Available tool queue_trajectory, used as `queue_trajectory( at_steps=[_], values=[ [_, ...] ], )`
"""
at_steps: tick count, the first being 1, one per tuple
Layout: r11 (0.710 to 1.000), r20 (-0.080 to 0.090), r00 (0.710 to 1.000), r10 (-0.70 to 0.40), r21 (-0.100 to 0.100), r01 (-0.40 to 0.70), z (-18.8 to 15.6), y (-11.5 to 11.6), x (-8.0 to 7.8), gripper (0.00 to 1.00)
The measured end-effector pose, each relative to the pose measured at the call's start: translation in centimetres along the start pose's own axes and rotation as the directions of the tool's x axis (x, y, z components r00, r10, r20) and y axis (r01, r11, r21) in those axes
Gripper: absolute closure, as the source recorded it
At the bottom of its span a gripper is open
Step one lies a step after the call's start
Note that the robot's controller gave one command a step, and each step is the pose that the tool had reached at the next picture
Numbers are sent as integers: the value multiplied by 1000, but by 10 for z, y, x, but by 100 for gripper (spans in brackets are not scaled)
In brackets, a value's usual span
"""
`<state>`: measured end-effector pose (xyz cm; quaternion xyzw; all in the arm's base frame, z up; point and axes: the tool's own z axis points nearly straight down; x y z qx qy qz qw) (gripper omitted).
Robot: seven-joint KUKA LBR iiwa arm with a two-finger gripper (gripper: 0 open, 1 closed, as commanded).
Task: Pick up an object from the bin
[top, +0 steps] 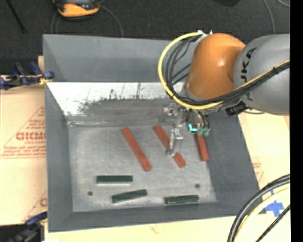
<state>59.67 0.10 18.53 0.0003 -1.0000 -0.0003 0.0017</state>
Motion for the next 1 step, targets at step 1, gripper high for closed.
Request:
queue_trajectory(
  at_steps=[1],
  values=[
    [1000, 8, 1000, 0, 0, 0, -5, 0, -2, 0]
  ],
)
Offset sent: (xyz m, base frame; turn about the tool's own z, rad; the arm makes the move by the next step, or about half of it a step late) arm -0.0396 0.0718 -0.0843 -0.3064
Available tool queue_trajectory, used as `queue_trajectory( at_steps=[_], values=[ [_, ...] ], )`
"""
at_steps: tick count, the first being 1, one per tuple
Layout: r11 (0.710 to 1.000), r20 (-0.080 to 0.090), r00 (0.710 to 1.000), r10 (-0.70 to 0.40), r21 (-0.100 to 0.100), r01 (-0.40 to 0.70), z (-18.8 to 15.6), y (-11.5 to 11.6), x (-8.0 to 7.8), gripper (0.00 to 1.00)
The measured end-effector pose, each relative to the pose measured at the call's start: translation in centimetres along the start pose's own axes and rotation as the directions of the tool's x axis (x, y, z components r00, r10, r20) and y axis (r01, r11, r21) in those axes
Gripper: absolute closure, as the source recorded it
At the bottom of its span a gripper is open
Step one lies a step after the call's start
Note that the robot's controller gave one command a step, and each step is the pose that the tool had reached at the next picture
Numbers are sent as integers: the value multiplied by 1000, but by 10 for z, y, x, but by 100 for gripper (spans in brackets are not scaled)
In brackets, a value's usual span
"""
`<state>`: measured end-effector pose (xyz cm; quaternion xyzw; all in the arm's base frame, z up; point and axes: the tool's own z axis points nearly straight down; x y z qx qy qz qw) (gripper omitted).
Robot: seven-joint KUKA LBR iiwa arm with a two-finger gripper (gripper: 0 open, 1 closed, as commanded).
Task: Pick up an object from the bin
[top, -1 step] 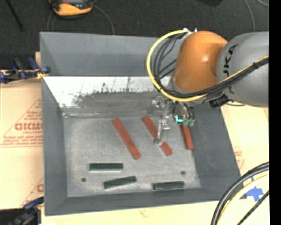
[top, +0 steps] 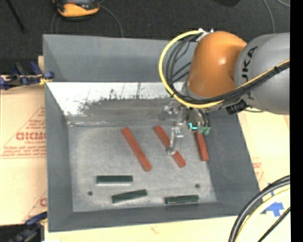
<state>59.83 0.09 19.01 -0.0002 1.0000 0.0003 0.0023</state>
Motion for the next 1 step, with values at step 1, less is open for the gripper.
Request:
queue_trajectory(
  at_steps=[1],
  values=[
    [953, -8, 953, -303, -3, 302, 91, 73, 43, 100]
  ],
)
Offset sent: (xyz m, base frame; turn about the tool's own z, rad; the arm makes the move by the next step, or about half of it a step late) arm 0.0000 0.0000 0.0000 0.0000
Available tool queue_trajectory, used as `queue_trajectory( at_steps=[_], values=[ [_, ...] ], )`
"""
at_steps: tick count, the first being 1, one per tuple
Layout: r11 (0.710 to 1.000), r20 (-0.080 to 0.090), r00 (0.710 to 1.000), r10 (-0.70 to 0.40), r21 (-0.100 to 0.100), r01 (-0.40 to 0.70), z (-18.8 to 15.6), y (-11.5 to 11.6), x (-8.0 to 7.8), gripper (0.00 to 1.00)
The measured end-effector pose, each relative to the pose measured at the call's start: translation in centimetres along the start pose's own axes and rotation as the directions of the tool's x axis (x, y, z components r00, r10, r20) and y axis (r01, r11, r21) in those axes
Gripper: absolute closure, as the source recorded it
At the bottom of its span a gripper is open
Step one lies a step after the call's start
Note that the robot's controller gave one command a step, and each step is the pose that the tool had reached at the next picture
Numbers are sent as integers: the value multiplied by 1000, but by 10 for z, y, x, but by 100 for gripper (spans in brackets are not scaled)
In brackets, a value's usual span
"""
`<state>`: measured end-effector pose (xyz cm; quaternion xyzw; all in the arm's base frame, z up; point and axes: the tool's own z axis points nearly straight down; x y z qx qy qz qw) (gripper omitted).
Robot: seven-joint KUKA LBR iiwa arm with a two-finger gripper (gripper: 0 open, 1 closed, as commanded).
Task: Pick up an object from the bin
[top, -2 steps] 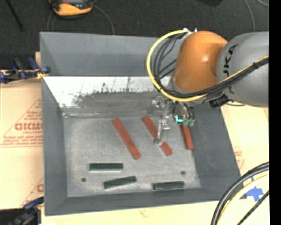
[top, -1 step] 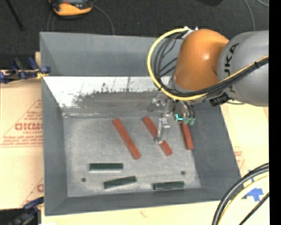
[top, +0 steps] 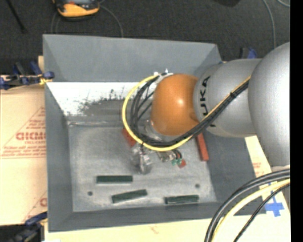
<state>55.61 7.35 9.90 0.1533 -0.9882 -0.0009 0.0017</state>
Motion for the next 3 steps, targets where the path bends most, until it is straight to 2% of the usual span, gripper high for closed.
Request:
queue_trajectory(
  at_steps=[1, 2, 3],
  values=[
    [1000, 5, 1000, 3, 2, -3, -2, -2, -2, 100],
    [1000, -1, 1000, -13, 1, 13, -43, -17, -10, 100],
    [1000, 2, 1000, -22, 5, 22, -104, 16, -13, 100]
  ],
)
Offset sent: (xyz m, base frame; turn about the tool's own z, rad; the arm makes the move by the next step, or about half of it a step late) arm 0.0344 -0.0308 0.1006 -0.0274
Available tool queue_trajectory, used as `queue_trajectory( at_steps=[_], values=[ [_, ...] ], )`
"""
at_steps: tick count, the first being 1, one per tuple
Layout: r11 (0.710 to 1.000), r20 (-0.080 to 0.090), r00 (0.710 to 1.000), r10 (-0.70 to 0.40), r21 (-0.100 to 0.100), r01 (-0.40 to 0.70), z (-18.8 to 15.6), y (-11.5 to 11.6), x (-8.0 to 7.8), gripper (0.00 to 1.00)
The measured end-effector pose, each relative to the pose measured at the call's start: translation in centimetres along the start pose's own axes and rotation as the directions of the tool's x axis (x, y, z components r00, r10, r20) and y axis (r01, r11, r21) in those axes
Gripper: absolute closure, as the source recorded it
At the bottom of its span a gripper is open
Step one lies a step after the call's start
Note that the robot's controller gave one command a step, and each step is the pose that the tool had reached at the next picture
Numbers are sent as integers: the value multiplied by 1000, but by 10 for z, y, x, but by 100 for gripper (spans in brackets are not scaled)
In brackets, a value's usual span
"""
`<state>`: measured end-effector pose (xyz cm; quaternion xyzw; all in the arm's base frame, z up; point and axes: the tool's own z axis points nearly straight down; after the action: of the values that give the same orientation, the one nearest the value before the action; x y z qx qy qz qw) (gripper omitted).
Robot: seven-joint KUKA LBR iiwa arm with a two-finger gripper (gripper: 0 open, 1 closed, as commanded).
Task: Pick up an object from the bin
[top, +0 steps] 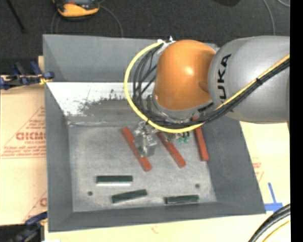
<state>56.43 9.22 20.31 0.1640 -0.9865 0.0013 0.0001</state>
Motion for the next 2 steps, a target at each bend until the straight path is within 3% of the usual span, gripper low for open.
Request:
queue_trajectory(
  at_steps=[1, 2],
  values=[
    [1000, -1, 1000, 20, -4, -20, 79, 0, -27, 0],
    [1000, 5, 1000, 20, -3, -20, 74, 0, -28, 0]
  ],
)
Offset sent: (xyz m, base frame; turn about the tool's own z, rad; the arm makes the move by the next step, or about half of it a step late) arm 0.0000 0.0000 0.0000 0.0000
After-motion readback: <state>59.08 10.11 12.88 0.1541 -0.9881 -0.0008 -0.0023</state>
